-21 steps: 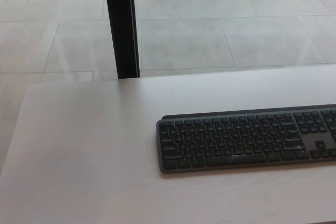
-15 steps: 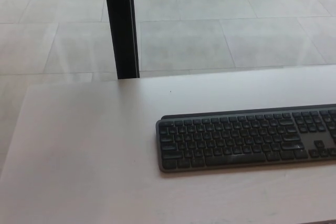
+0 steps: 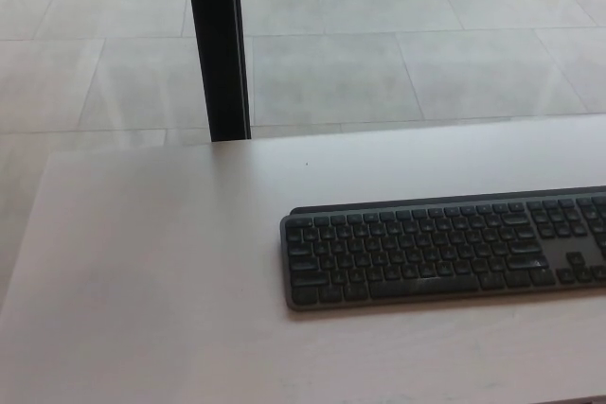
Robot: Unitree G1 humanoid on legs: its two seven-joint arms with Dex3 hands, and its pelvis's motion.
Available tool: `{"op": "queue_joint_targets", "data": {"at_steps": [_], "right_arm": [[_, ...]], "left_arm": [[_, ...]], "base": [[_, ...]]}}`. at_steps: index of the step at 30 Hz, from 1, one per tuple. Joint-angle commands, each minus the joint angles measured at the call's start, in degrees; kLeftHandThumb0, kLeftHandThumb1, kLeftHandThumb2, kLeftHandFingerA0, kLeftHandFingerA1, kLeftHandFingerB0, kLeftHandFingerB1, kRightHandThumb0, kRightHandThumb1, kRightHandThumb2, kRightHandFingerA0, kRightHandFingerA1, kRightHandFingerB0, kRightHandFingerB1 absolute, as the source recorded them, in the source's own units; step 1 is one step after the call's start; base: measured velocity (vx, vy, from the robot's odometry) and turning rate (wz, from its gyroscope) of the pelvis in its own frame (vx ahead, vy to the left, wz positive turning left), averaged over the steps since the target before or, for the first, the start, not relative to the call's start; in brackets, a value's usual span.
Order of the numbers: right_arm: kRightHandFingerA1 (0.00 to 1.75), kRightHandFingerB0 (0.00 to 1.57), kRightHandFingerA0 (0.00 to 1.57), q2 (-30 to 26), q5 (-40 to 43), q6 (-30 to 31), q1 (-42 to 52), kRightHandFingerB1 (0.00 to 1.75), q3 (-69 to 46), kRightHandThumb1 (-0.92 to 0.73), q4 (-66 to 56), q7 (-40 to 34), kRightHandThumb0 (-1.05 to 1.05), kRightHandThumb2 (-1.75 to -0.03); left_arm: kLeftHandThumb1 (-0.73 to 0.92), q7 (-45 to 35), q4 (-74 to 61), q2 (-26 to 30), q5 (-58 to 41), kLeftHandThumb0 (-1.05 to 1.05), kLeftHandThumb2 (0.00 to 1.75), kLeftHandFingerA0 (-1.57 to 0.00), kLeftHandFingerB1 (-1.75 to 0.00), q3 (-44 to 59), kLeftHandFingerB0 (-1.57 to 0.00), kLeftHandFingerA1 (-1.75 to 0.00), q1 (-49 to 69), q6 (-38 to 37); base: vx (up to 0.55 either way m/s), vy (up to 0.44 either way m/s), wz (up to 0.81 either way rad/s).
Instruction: The robot uses its right fingers to click on the space key of the black keyboard placed on the center of the white desk.
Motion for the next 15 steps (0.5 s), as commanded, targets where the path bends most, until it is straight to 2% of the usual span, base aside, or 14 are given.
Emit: {"op": "queue_joint_targets", "data": {"at_steps": [1, 2, 3, 5, 6, 7, 8, 9, 11, 14, 15], "right_arm": [[0.55, 0.69, 0.77, -3.7, 3.81, 4.37, -4.92, 0.54, -0.82, -0.64, -3.44, -7.43, -0.35, -0.59], [0.54, 0.64, 0.72, -4.45, 4.04, 4.72, -6.0, 0.51, -0.44, -0.64, -3.58, -6.97, -0.36, -0.6], [0.57, 0.57, 0.69, -5.72, 4.85, 3.97, -9.18, 0.47, 1.49, -0.7, -4.77, -3.38, -0.27, -0.59], [0.56, 0.56, 0.69, -6.27, 4.11, 4.46, -10.62, 0.46, 3.45, -0.7, -5.96, -3.46, -0.27, -0.6], [0.63, 0.5, 0.66, -6.59, 4.36, 5.89, -11.38, 0.52, 4.4, -0.59, -7.07, -3.42, -0.36, -0.76], [0.63, 0.5, 0.66, -6.65, 4.56, 6.54, -11.7, 0.52, 4.97, -0.59, -7.6, -3.5, -0.36, -0.76], [0.65, 0.59, 0.87, -8.2, 5.04, 10.9, -15.33, 0.45, 8.37, -0.6, -8.92, -1.24, -0.36, -0.59], [0.65, 0.59, 0.87, -8.44, 5.27, 11.56, -15.66, 0.45, 8.91, -0.6, -9.2, -1.11, -0.36, -0.59], [0.77, 0.77, 0.97, -9.27, 4.75, 13.49, -17.17, 0.52, 12.02, -0.56, -10.3, 0.47, -0.39, -0.57], [0.85, 0.68, 0.92, -9.52, 3.13, 13.35, -16.91, 0.48, 18.03, -0.59, -13.08, 5.07, -0.37, -0.57], [0.88, 0.72, 0.97, -9.28, 2.56, 13.87, -17.04, 0.48, 21.85, -0.57, -15.37, 7.42, -0.37, -0.57]], "left_arm": [[0.56, 1.52, 0.53, 1.67, -2.04, -0.52, 0.57, -0.84, -0.57, -0.06, -0.7, -0.71, -0.32, -2.11], [0.56, 1.9, 0.65, 1.75, -2.16, -0.52, 0.57, -0.85, -0.57, -0.07, -0.7, -0.72, -0.44, -1.99], [0.56, 1.59, 0.49, 1.83, -2.51, -0.52, 0.56, -0.85, -0.59, -0.01, -0.71, -0.75, -0.5, -2.07], [0.55, 1.63, 0.59, 1.78, -3.25, -0.51, 0.56, -0.85, -0.59, 0.44, -0.71, -0.75, -0.71, -2.22], [0.55, 1.71, 0.64, 1.85, -3.17, -0.52, 0.56, -0.86, -0.59, 0.22, -0.7, -0.74, -0.72, -2.17], [0.55, 1.72, 0.67, 1.98, -3.24, -0.52, 0.56, -0.86, -0.59, 0.12, -0.7, -0.74, -0.64, -2.17], [0.56, 1.33, 0.83, 1.96, -3.32, -0.52, 0.57, -0.83, -0.59, 0.07, -0.69, -0.73, -0.46, -2.48], [0.56, 1.29, 0.87, 1.94, -3.41, -0.52, 0.57, -0.83, -0.59, 0.02, -0.69, -0.73, -0.38, -2.55], [0.56, 1.83, 1.05, 1.93, -3.09, -0.53, 0.57, -0.84, -0.59, -0.37, -0.7, -0.71, -0.27, -2.48], [0.55, 1.84, 1.18, 1.96, -3.05, -0.54, 0.57, -0.87, -0.61, -0.58, -0.74, -0.72, -0.26, -2.68], [0.55, 2.35, 1.14, 2.03, -3.0, -0.55, 0.56, -0.87, -0.61, -0.76, -0.77, -0.71, -0.48, -2.36]], "base": [[0.0, 0.0, 0.0], [0.0, 0.0, 0.0], [0.0, 0.0, 0.0], [0.0, 0.0, 0.0], [0.0, 0.0, 0.0], [0.0, 0.0, 0.0], [0.0, 0.0, 0.0], [0.0, 0.0, 0.0], [0.0, 0.0, 0.0], [0.0, 0.0, 0.0], [0.0, 0.0, 0.0]]}}
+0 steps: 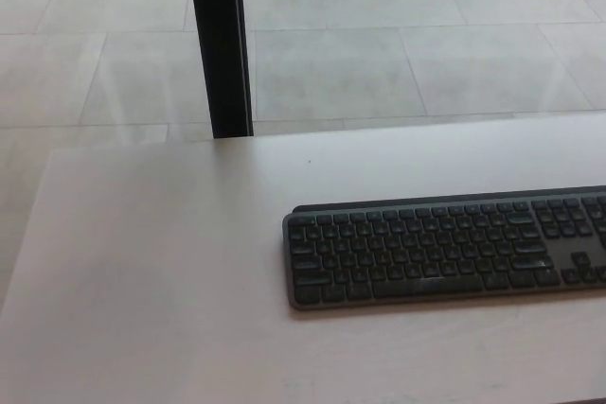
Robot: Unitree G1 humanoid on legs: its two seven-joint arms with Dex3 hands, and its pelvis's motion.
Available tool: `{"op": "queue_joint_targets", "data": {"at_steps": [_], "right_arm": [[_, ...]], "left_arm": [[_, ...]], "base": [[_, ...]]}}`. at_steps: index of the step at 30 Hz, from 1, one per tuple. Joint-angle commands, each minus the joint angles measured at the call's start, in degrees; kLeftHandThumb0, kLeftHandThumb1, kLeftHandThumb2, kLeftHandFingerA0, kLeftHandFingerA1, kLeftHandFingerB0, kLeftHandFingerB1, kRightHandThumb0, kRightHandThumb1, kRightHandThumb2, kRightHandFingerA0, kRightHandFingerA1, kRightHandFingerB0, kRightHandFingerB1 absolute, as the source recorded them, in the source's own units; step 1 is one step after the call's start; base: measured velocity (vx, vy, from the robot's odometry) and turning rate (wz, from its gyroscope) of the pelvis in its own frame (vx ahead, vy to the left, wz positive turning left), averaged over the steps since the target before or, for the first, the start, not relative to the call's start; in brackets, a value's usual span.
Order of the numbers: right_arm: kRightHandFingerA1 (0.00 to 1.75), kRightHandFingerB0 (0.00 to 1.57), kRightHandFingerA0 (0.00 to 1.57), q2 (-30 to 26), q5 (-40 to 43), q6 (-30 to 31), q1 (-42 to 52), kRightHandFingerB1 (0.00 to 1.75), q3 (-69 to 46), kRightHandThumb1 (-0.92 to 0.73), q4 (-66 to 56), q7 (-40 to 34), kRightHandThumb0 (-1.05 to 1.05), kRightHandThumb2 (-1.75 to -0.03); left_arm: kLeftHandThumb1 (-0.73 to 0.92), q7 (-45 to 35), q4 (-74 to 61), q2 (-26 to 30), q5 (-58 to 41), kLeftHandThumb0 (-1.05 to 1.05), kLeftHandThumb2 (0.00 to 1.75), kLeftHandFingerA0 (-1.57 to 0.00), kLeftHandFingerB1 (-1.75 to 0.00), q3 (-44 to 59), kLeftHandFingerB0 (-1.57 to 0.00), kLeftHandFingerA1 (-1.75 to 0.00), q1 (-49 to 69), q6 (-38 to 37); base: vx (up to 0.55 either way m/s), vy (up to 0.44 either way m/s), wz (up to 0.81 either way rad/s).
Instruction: The robot uses its right fingers to click on the space key of the black keyboard placed on the center of the white desk.
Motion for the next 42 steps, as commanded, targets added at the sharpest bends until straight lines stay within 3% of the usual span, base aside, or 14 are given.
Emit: {"op": "queue_joint_targets", "data": {"at_steps": [1, 3, 5, 6, 9, 10, 14, 15, 19, 21, 33, 34, 35, 42], "right_arm": [[0.91, 0.66, 0.94, -2.31, -2.22, 4.28, -0.7, 0.45, 12.21, -0.59, -5.61, 10.82, -0.35, -0.58], [0.93, 0.65, 0.92, -2.91, -3.44, 2.47, -0.26, 0.44, 15.75, -0.6, -5.74, 13.48, -0.34, -0.58], [1.02, 0.63, 1.04, -4.12, -5.69, -0.01, 0.27, 0.43, 20.75, -0.55, -5.58, 18.43, -0.45, -0.6], [1.1, 0.62, 1.15, -4.35, -6.05, -1.89, 0.77, 0.59, 23.05, -0.48, -6.14, 21.49, -0.49, -0.85], [1.16, 0.62, 1.23, -4.84, -7.92, -0.66, 1.44, 0.54, 27.66, -0.44, -9.04, 21.74, -0.48, -0.75], [1.26, 0.62, 1.14, -5.37, -10.72, -5.73, 2.72, 0.44, 31.43, -0.56, -9.21, 25.01, -0.32, -0.57], [1.33, 0.61, 1.08, -6.96, -16.98, -8.73, 3.71, 0.52, 39.49, -0.45, -10.42, 25.33, -0.43, -0.7], [1.41, 0.68, 0.98, -7.47, -19.73, -10.67, 3.74, 0.43, 43.33, -0.53, -10.38, 26.51, -0.33, -0.55], [1.48, 0.68, 0.89, -8.65, -24.76, -12.13, 2.98, 0.45, 49.36, -0.51, -10.45, 25.38, -0.24, -0.58], [1.66, 0.68, 0.85, -8.99, -29.03, -14.97, 1.41, 0.45, 54.32, -0.55, -9.46, 25.24, -0.1, -0.6], [1.66, 0.69, 0.85, -9.89, -41.18, -21.92, -0.15, 0.45, 68.48, -0.54, -9.27, 22.33, -0.15, -0.67], [1.69, 0.69, 0.86, -9.95, -41.8, -22.12, -0.31, 0.45, 69.03, -0.54, -9.25, 22.22, -0.15, -0.69], [1.73, 0.7, 0.88, -10.15, -43.92, -23.25, -0.89, 0.46, 70.96, -0.5, -8.8, 21.59, -0.15, -0.74], [1.73, 0.72, 0.89, -11.55, -53.6, -27.58, -4.75, 0.47, 79.83, -0.52, -5.44, 18.9, -0.2, -0.76]], "left_arm": [[0.54, 1.43, 0.3, 1.57, -1.41, -0.54, 0.57, -0.86, -0.61, -0.24, -0.75, -0.74, 0.0, -1.67], [0.55, 1.32, 0.17, 1.46, -1.54, -0.54, 0.56, -0.86, -0.61, -0.25, -0.75, -0.74, 0.02, -1.83], [0.55, 1.0, 0.33, 1.46, -1.49, -0.54, 0.56, -0.86, -0.59, -0.34, -0.74, -0.73, 0.07, -1.79], [0.55, 0.9, 0.41, 1.4, -1.88, -0.53, 0.57, -0.85, -0.61, 0.02, -0.74, -0.72, 0.07, -1.65], [0.55, 0.51, 0.09, 1.15, -2.14, -0.54, 0.57, -0.86, -0.62, 0.27, -0.72, -0.73, 0.46, -2.37], [0.56, 0.45, 0.1, 1.09, -2.2, -0.53, 0.57, -0.85, -0.6, 0.32, -0.71, -0.72, 0.49, -2.35], [0.57, 0.68, -0.06, 1.21, -1.6, -0.54, 0.56, -0.86, -0.59, -0.27, -0.73, -0.73, 0.9, -2.18], [0.56, 0.51, -0.01, 1.12, -2.31, -0.52, 0.56, -0.86, -0.59, 0.39, -0.72, -0.75, 0.73, -2.16], [0.55, 0.46, -0.03, 0.99, -2.55, -0.53, 0.57, -0.84, -0.62, 0.61, -0.75, -0.73, 0.65, -2.03], [0.55, 0.59, 0.01, 0.97, -2.5, -0.53, 0.56, -0.86, -0.6, 0.64, -0.73, -0.74, 0.79, -2.34], [0.53, 0.99, 0.26, 1.03, -1.73, -0.56, 0.58, -0.88, -0.61, -0.01, -0.78, -0.74, 1.15, -2.69], [0.44, 1.07, 0.26, 1.04, -1.7, -0.56, 0.88, -0.84, -0.72, -0.02, -0.74, -0.78, 1.09, -2.66], [0.54, 0.86, 0.19, 1.04, -1.9, -0.53, 0.57, -0.86, -0.61, 0.12, -0.75, -0.73, 0.96, -2.57], [0.55, 0.88, 0.19, 1.14, -1.13, -0.55, 0.57, -0.86, -0.59, -0.6, -0.73, -0.71, 1.09, -2.6]], "base": [[0.0, 0.0, 0.0], [0.0, 0.0, 0.0], [0.0, 0.0, 0.0], [0.0, 0.0, 0.0], [0.0, 0.0, 0.0], [0.0, 0.0, 0.0], [0.0, 0.0, 0.0], [0.0, 0.0, 0.0], [0.0, 0.0, 0.0], [0.0, 0.0, 0.0], [0.0, 0.0, 0.0], [0.0, 0.0, 0.0], [0.0, 0.0, 0.0], [0.0, 0.0, 0.0]]}}
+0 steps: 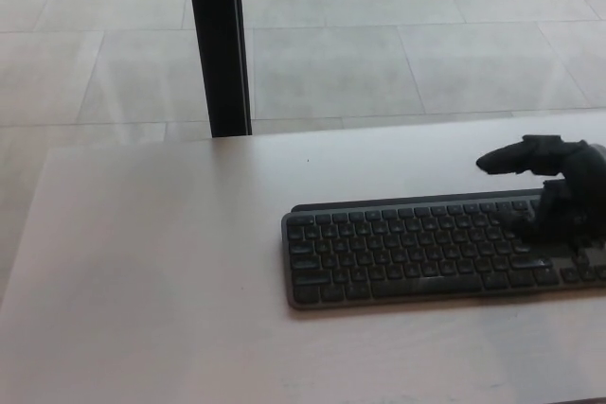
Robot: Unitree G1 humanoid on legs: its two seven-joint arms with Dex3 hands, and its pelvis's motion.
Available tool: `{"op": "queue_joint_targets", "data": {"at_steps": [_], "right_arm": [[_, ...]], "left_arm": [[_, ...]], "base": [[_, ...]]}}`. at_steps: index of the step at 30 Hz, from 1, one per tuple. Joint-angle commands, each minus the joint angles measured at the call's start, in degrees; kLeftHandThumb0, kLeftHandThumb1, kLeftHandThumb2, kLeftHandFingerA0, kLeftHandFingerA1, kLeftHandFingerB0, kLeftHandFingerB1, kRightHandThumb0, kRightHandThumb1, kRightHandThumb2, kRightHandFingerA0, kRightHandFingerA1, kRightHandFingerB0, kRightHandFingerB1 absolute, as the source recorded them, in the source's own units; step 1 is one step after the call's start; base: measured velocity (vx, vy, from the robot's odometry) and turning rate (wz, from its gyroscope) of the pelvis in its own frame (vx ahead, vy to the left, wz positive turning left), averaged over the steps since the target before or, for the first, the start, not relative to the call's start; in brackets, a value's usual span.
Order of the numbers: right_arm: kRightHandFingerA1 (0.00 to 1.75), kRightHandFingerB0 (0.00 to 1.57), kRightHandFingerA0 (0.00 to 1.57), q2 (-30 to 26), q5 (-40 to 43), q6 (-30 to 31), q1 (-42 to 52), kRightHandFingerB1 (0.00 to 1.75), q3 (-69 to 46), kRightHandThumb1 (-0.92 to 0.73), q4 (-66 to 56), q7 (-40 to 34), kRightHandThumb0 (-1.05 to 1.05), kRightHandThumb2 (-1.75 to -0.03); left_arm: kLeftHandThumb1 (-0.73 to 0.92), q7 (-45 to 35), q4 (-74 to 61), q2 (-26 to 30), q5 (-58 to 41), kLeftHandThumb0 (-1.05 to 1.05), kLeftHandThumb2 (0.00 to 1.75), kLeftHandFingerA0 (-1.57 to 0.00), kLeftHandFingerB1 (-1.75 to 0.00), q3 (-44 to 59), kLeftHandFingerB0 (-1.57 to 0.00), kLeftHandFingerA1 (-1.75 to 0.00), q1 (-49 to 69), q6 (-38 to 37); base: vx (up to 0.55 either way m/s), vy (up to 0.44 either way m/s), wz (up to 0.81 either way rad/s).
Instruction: The robot uses its right fingers to click on the space key of the black keyboard placed on the center of the white desk.
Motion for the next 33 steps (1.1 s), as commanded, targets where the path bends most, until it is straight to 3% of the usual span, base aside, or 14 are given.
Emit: {"op": "queue_joint_targets", "data": {"at_steps": [1, 11, 17, 18, 22, 33], "right_arm": [[1.73, 0.72, 0.88, -7.36, -28.46, -19.15, -5.63, 0.48, 16.04, -0.52, 2.51, 0.77, -0.18, -0.77], [1.66, 0.73, 0.91, -8.81, -34.62, -22.6, -6.86, 0.5, 22.53, -0.47, 4.48, -3.28, -0.13, -0.77], [1.65, 0.74, 0.89, -9.35, -39.06, -22.56, -7.97, 0.5, 26.53, -0.5, 5.77, -5.24, -0.2, -0.73], [1.65, 0.73, 0.9, -9.61, -40.79, -23.82, -8.73, 0.52, 27.8, -0.5, 6.57, -6.76, -0.2, -0.72], [1.64, 0.73, 0.91, -9.73, -40.52, -24.46, -8.86, 0.54, 28.36, -0.5, 6.95, -7.07, -0.18, -0.73], [1.66, 0.74, 0.83, -9.27, -42.79, -24.55, -8.46, 0.52, 31.28, -0.63, 9.24, -8.72, -0.3, -0.6]], "left_arm": [[0.55, 1.03, 0.27, 1.38, -0.8, -0.56, 0.57, -0.88, -0.6, -0.65, -0.76, -0.7, 1.11, -2.52], [0.55, 0.79, 0.07, 1.36, -1.24, -0.54, 0.57, -0.88, -0.6, -0.32, -0.77, -0.74, 0.88, -2.35], [0.53, 0.44, 0.26, 1.45, -1.3, -0.54, 0.57, -0.87, -0.61, -0.25, -0.78, -0.72, 0.78, -2.57], [0.55, 0.8, 0.29, 1.74, -0.85, -0.54, 0.56, -0.87, -0.57, -0.68, -0.72, -0.73, 0.63, -1.98], [0.54, 0.19, 0.2, 1.58, -1.78, -0.53, 0.56, -0.86, -0.58, 0.16, -0.72, -0.74, 0.65, -2.16], [0.55, 0.63, 0.22, 1.59, -1.54, -0.53, 0.57, -0.85, -0.6, -0.03, -0.77, -0.7, 0.53, -2.18]], "base": [[0.0, 0.0, 0.0], [0.0, 0.0, 0.0], [0.0, 0.0, 0.0], [0.0, 0.0, 0.0], [0.0, 0.0, 0.0], [0.0, 0.0, 0.0]]}}
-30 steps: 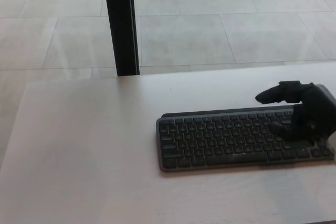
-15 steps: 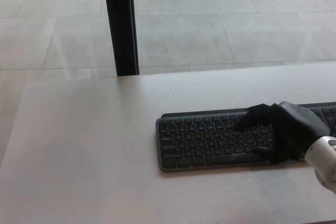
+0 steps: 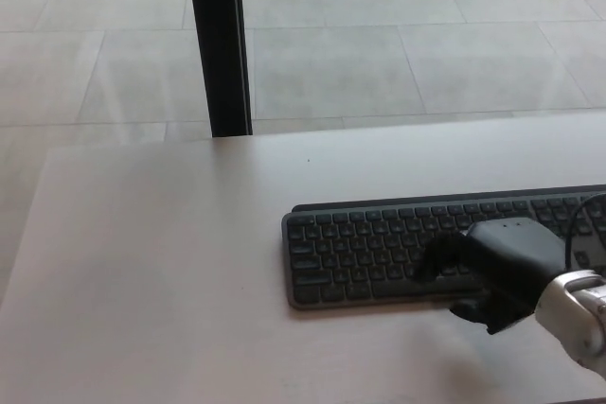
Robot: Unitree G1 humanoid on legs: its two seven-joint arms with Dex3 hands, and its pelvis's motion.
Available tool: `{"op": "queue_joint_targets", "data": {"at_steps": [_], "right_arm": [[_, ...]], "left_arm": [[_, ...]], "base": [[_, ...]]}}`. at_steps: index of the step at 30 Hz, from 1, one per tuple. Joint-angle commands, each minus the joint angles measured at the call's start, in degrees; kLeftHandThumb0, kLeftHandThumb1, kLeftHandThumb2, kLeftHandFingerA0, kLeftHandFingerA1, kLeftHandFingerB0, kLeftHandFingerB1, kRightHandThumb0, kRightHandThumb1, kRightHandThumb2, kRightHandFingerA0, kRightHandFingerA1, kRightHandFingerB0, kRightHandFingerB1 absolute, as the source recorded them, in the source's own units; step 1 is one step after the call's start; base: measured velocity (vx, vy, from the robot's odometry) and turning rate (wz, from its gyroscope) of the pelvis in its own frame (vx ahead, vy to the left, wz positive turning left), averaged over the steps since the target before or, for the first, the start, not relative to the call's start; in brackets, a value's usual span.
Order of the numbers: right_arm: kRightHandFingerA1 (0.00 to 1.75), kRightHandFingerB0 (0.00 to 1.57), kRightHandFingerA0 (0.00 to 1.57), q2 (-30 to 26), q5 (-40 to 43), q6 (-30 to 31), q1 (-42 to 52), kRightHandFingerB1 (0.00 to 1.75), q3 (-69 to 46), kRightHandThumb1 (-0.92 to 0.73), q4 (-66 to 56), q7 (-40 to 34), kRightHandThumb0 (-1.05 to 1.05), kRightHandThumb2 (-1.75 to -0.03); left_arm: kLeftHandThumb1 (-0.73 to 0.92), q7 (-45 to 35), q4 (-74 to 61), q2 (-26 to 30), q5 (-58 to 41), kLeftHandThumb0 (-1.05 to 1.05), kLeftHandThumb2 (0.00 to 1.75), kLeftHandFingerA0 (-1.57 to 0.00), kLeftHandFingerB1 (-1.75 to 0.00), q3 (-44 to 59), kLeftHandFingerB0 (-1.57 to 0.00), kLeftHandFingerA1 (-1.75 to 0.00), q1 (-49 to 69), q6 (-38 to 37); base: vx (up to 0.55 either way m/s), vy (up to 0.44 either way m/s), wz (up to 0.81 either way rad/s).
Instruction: The robot uses its right fingers to click on the space key of the black keyboard placed on the center of the white desk.
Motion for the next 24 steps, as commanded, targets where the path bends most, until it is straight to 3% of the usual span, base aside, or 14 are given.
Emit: {"op": "queue_joint_targets", "data": {"at_steps": [1, 2, 16, 21, 22, 23, 24], "right_arm": [[1.67, 0.74, 0.84, -4.8, -19.02, -12.74, -3.85, 0.52, 5.83, -0.63, 3.3, -6.03, -0.29, -0.61], [1.65, 0.74, 0.87, -4.57, -18.83, -13.04, -3.85, 0.53, 5.74, -0.6, 3.84, -6.42, -0.28, -0.61], [1.63, 0.72, 0.88, -2.8, -19.87, -13.83, -4.12, 0.54, 3.93, -0.55, 8.52, -7.5, -0.2, -0.68], [1.65, 0.71, 0.89, -1.78, -19.35, -15.95, -4.09, 0.55, 1.54, -0.52, 10.11, -7.01, -0.2, -0.68], [1.67, 0.71, 0.93, -1.49, -18.82, -16.52, -4.3, 0.54, 0.51, -0.46, 10.19, -7.12, -0.13, -0.73], [1.67, 0.71, 0.93, -1.37, -19.01, -17.06, -4.18, 0.54, 0.0, -0.46, 10.3, -7.04, -0.13, -0.73], [1.66, 0.7, 0.92, -1.38, -19.04, -17.09, -4.01, 0.53, -0.37, -0.47, 10.01, -6.59, -0.14, -0.72]], "left_arm": [[0.43, 0.72, 0.22, 1.62, -1.69, -0.52, 0.89, -0.83, -0.73, 0.15, -0.74, -0.79, 0.52, -2.12], [0.55, 0.86, 0.25, 1.64, -1.7, -0.53, 0.57, -0.85, -0.6, 0.18, -0.76, -0.71, 0.48, -2.03], [0.54, 1.0, 0.31, 1.58, -1.96, -0.54, 0.56, -0.87, -0.6, 0.35, -0.78, -0.71, 0.8, -2.01], [0.55, 0.63, 0.23, 1.62, -1.77, -0.55, 0.57, -0.86, -0.6, -0.44, -0.78, -0.71, 1.24, -2.32], [0.43, 0.48, 0.2, 1.47, -2.13, -0.54, 0.89, -0.84, -0.72, -0.25, -0.74, -0.79, 1.39, -2.85], [0.43, 0.4, 0.17, 1.47, -2.3, -0.54, 0.89, -0.84, -0.72, -0.26, -0.74, -0.79, 1.46, -2.83], [0.54, 0.36, 0.17, 1.44, -2.37, -0.55, 0.57, -0.85, -0.6, -0.27, -0.77, -0.71, 1.54, -2.85]], "base": [[0.0, 0.0, 0.0], [0.0, 0.0, 0.0], [0.0, 0.0, 0.0], [0.0, 0.0, 0.0], [0.0, 0.0, 0.0], [0.0, 0.0, 0.0], [0.0, 0.0, 0.0]]}}
